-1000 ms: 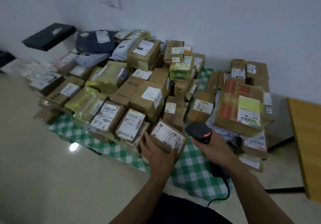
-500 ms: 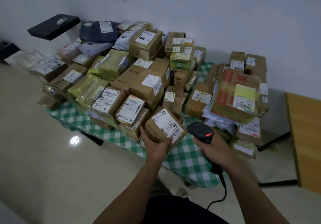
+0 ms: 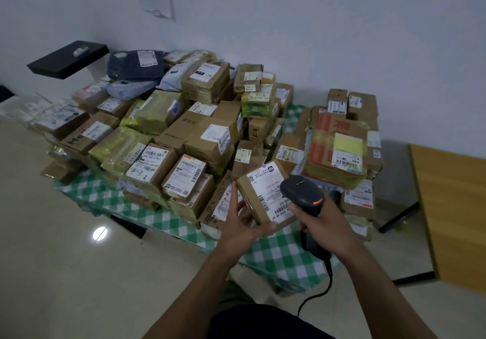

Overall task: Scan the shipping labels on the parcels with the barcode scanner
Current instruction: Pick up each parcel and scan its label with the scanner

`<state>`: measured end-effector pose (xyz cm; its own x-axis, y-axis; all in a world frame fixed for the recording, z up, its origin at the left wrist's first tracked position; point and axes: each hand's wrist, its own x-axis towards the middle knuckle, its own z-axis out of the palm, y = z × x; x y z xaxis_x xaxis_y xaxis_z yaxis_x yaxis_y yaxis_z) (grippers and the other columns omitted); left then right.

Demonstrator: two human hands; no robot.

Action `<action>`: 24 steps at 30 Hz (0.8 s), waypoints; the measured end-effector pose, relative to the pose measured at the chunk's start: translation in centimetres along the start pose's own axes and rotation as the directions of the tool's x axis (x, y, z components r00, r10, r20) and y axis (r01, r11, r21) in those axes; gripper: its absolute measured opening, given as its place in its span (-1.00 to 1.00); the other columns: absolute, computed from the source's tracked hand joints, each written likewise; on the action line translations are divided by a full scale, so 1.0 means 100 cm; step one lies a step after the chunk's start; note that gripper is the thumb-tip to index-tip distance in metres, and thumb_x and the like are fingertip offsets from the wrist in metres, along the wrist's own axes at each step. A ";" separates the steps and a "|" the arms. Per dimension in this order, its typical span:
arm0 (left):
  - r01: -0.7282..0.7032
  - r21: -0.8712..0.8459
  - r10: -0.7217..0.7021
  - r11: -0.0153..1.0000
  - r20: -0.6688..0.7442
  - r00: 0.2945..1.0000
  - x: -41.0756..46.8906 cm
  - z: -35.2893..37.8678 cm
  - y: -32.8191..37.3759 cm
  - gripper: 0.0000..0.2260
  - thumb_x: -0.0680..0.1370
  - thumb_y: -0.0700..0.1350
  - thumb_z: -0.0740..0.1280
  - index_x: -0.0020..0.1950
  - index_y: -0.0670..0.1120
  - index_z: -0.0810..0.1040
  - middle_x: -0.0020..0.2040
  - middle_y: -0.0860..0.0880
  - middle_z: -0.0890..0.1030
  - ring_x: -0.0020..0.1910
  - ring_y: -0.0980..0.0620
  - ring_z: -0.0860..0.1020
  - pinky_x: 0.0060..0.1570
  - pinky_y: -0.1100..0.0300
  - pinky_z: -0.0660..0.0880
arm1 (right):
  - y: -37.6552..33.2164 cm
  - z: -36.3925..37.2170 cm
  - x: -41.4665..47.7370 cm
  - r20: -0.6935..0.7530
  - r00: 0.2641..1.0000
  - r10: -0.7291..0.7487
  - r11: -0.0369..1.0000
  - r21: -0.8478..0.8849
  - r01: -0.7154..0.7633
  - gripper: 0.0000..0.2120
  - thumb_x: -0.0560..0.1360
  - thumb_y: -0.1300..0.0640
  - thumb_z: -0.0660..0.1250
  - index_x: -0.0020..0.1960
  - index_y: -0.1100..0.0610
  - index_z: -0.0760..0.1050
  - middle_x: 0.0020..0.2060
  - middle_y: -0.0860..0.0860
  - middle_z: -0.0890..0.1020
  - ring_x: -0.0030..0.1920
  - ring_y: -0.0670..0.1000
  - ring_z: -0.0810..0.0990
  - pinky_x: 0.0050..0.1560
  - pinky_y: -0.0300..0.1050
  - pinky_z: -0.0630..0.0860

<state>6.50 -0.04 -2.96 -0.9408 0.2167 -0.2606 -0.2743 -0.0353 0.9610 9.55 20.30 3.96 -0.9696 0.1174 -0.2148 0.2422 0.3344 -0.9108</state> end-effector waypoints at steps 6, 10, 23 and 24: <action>-0.106 0.141 0.120 0.984 -0.099 0.988 0.029 -0.006 0.019 0.28 0.26 -0.03 0.73 0.64 0.33 -0.15 0.57 0.15 0.32 0.45 0.11 0.46 0.29 -0.01 0.57 | -0.012 -0.018 -0.002 0.007 1.000 -0.029 1.000 -0.004 0.029 -0.60 0.61 0.04 0.43 0.28 -0.28 0.33 -0.15 -0.09 0.65 -0.31 -0.20 0.64 -0.25 -0.26 0.56; -0.144 0.214 0.179 0.966 -0.157 0.971 0.053 -0.012 0.026 0.28 0.27 -0.08 0.73 0.65 0.32 -0.15 0.60 0.06 0.29 0.45 0.06 0.44 0.35 -0.18 0.51 | -0.011 -0.024 -0.002 0.067 0.998 -0.003 0.995 -0.103 0.010 -0.60 0.60 0.01 0.45 0.28 -0.30 0.34 -0.18 -0.19 0.61 -0.27 -0.24 0.59 -0.17 -0.28 0.44; -0.164 0.309 0.229 0.937 -0.188 0.955 0.083 -0.020 0.018 0.38 0.01 0.32 0.72 0.59 0.47 -0.14 0.58 -0.02 0.22 0.48 0.00 0.41 0.37 -0.23 0.49 | -0.011 -0.027 0.002 0.150 0.987 0.052 0.992 -0.125 -0.034 -0.52 0.61 0.03 0.43 0.47 -0.12 0.35 -0.26 -0.05 0.71 -0.37 -0.20 0.61 -0.30 -0.29 0.52; -0.165 0.314 0.232 0.935 -0.188 0.955 0.083 -0.021 0.017 0.38 0.02 0.31 0.72 0.59 0.46 -0.14 0.58 -0.02 0.23 0.48 0.00 0.42 0.36 -0.23 0.50 | -0.011 -0.027 0.002 0.152 0.987 0.059 0.991 -0.126 -0.040 -0.51 0.61 0.03 0.43 0.48 -0.11 0.35 -0.25 -0.05 0.71 -0.37 -0.21 0.61 -0.30 -0.30 0.51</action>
<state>-2.23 -0.32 -3.70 -0.9989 0.0158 -0.0435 -0.0385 0.2374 0.9706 9.15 22.49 5.86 -0.9476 -0.0070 -0.3194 0.2831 0.4449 -0.8496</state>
